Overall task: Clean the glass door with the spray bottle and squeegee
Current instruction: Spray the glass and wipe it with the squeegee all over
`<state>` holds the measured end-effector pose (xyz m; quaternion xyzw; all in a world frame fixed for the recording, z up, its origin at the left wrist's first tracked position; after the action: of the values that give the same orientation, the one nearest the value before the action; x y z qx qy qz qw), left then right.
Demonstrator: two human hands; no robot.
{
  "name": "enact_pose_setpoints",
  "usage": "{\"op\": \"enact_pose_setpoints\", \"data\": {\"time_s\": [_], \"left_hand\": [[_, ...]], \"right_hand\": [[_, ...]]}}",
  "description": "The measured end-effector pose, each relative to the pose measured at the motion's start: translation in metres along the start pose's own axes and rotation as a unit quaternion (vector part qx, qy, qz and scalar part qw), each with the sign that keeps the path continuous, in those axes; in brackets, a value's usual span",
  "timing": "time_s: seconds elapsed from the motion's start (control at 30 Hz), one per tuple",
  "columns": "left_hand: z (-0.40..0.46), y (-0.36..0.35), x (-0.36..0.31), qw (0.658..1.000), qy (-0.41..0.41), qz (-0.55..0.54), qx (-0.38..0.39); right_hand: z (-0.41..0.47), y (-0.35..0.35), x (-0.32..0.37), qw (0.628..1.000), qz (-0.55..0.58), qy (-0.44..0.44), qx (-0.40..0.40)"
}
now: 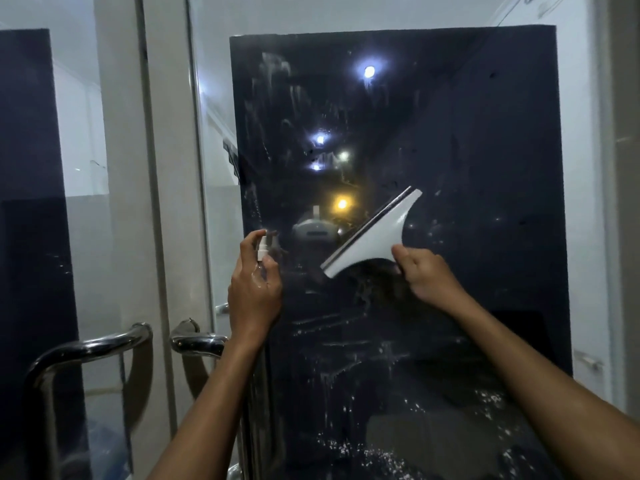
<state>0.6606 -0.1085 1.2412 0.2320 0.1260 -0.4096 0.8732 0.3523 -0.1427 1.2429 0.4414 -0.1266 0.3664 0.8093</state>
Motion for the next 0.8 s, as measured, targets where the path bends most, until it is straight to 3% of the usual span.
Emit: {"op": "enact_pose_setpoints", "data": {"time_s": [0.13,0.2,0.37,0.57,0.8], "left_hand": [[-0.008,-0.007,0.001,1.0,-0.005,-0.02,0.001],[-0.013,-0.009,0.003,1.0,-0.004,-0.029,-0.002],[-0.021,-0.013,0.009,0.998,0.003,-0.061,-0.008],[-0.027,-0.017,0.016,0.998,0.008,-0.066,-0.012],[-0.028,-0.023,0.015,0.997,0.009,-0.075,0.003]], "right_hand": [[-0.011,-0.07,0.013,0.974,0.224,-0.04,0.012],[-0.019,-0.114,0.014,0.959,0.275,-0.067,0.034],[-0.038,-0.161,-0.002,0.959,0.26,-0.116,0.018],[-0.079,-0.191,-0.053,0.942,0.291,-0.154,0.064],[-0.092,-0.157,-0.052,0.986,0.154,-0.066,-0.005]]}}
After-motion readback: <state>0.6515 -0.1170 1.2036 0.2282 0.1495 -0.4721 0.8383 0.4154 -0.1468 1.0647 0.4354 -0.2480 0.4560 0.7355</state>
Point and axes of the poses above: each hand's wrist, its own z-axis towards the middle knuckle, its own y-axis out of the back of the hand, x = y × z, the point moved 10 cm from there along z, towards the middle knuckle, and after that the axes turned 15 degrees about x, right-handed, at the moved point
